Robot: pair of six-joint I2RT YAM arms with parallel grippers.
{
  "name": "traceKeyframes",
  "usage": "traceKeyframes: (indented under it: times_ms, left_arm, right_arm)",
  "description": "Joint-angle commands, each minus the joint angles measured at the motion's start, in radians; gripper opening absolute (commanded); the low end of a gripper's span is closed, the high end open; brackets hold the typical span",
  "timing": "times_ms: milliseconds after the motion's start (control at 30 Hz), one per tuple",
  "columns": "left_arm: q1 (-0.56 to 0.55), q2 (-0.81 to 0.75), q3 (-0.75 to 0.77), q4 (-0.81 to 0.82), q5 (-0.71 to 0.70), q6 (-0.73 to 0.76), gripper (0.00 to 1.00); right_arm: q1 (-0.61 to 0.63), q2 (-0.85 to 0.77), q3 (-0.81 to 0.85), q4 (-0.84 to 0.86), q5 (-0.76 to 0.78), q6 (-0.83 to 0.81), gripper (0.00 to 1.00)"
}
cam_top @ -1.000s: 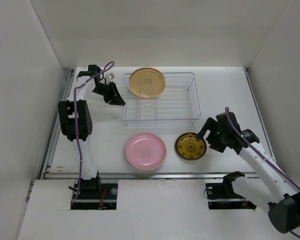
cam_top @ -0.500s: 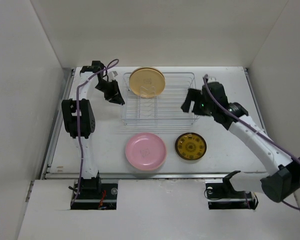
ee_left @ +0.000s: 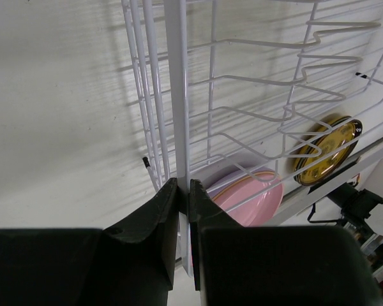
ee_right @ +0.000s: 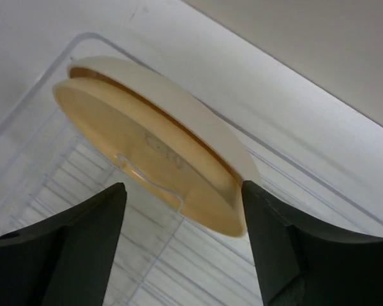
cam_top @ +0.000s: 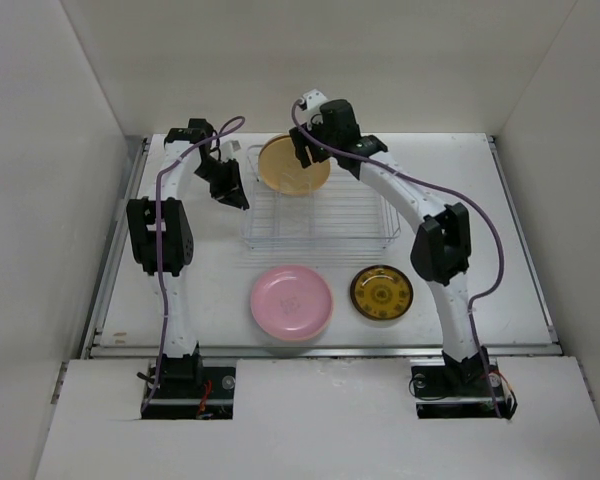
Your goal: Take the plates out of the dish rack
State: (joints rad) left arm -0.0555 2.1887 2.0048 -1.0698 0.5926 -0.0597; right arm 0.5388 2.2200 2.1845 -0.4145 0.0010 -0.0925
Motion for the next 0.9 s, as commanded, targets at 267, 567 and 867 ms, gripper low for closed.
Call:
traceKeyframes:
  times_ms: [267, 567, 867]
  left_arm:
    - [-0.012, 0.037, 0.008, -0.012, -0.042, 0.024, 0.00]
    - [-0.012, 0.037, -0.049, 0.042, 0.022, -0.055, 0.00]
    - [-0.012, 0.037, -0.060, 0.053, 0.046, -0.091, 0.00]
  right_arm:
    - [0.003, 0.070, 0.077, 0.115, -0.117, -0.065, 0.20]
    - [0.003, -0.068, -0.040, 0.163, -0.041, -0.075, 0.00]
    - [0.013, -0.264, -0.149, 0.203, 0.020, -0.075, 0.00]
